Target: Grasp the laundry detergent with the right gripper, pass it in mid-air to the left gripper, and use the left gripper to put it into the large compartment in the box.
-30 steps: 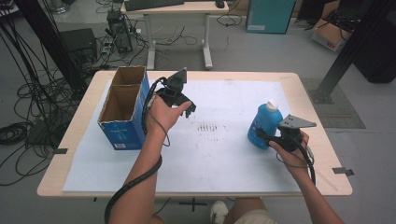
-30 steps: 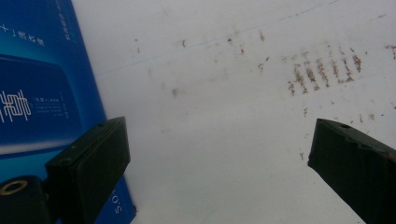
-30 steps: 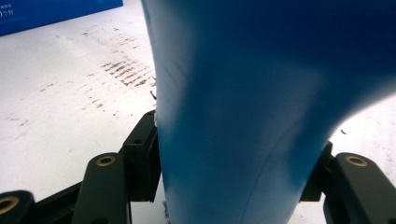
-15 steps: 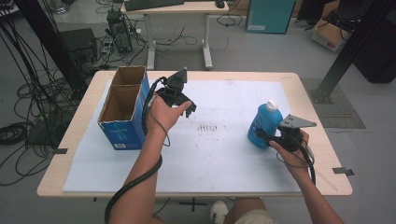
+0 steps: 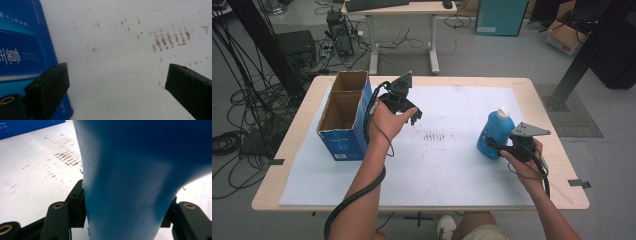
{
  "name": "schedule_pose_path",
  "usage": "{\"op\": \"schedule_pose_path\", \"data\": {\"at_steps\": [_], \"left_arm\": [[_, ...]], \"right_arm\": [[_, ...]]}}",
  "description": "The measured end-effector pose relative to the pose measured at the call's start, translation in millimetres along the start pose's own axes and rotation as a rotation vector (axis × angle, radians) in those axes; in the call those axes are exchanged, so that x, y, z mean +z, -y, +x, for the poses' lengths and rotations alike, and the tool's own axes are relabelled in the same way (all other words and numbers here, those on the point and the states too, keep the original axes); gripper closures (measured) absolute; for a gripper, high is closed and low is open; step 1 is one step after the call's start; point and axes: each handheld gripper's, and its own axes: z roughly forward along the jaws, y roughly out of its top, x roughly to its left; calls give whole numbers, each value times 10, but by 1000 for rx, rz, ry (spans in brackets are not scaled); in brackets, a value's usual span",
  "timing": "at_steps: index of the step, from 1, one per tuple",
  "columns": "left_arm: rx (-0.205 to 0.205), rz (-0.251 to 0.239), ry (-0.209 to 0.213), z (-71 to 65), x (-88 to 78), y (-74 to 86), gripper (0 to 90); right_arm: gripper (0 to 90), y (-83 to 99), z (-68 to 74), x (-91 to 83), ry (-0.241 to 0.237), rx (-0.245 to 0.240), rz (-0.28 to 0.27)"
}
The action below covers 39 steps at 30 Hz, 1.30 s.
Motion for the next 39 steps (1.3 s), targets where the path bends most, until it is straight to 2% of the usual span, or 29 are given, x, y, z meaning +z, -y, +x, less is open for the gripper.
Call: {"op": "schedule_pose_path", "data": {"at_steps": [39], "left_arm": [[3,-3,-8,-10,-34,6,57]], "right_arm": [[429,-13,8,-2,7,9,10]]}}
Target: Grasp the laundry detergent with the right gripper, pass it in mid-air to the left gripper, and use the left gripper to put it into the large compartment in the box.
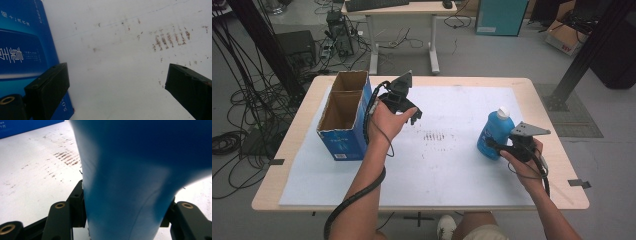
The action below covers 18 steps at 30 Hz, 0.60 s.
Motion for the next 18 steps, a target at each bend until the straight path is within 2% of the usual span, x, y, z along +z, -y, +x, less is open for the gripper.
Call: {"op": "schedule_pose_path", "data": {"at_steps": [18], "left_arm": [[1,-2,-5,14,-38,11,58]], "right_arm": [[434,2,0,0,0,1,-3]]}}
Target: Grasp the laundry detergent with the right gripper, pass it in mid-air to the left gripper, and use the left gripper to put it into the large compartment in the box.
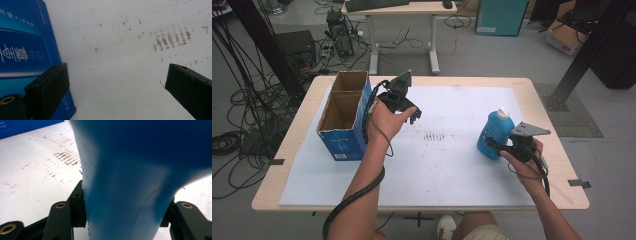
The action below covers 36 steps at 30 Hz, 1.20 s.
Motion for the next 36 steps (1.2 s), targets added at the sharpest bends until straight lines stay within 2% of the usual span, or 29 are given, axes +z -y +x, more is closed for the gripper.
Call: {"op": "schedule_pose_path", "data": {"at_steps": [10,11,23,24,36], "left_arm": [[1,10,3,1,-16,-2,57],[0,-4,-5,-7,-9,1,57],[8,-1,-1,-14,-5,-6,57],[10,11,3,-5,-10,-7,57],[13,-3,2,-15,-12,-2,57]], "right_arm": [[435,-1,-1,-1,-1,3,2],[435,0,-1,-1,-1,3,1],[437,3,-7,-2,-4,-1,-1],[437,3,-7,-2,-4,-1,0],[440,4,-9,-1,-5,-1,-3]]}}
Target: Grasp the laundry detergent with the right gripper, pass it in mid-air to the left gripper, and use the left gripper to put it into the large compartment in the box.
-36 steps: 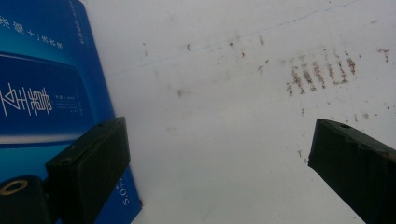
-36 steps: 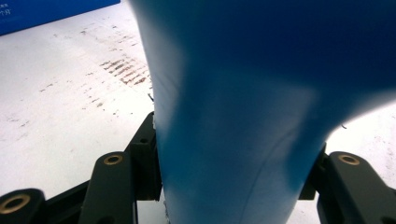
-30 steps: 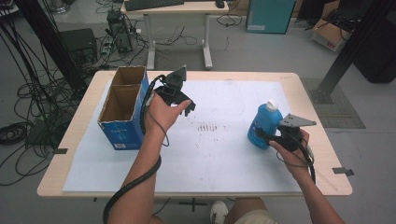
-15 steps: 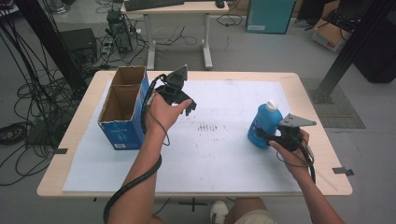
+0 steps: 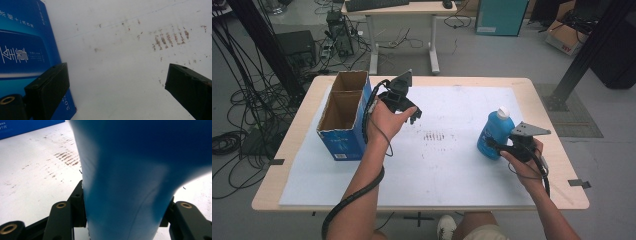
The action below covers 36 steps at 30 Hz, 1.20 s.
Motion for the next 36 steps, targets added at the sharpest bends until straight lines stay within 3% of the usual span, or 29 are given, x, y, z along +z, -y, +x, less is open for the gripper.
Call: {"op": "schedule_pose_path", "data": {"at_steps": [36], "left_arm": [[21,-5,1,13,-35,22,54]], "right_arm": [[438,0,-7,-2,-7,-6,1]]}}
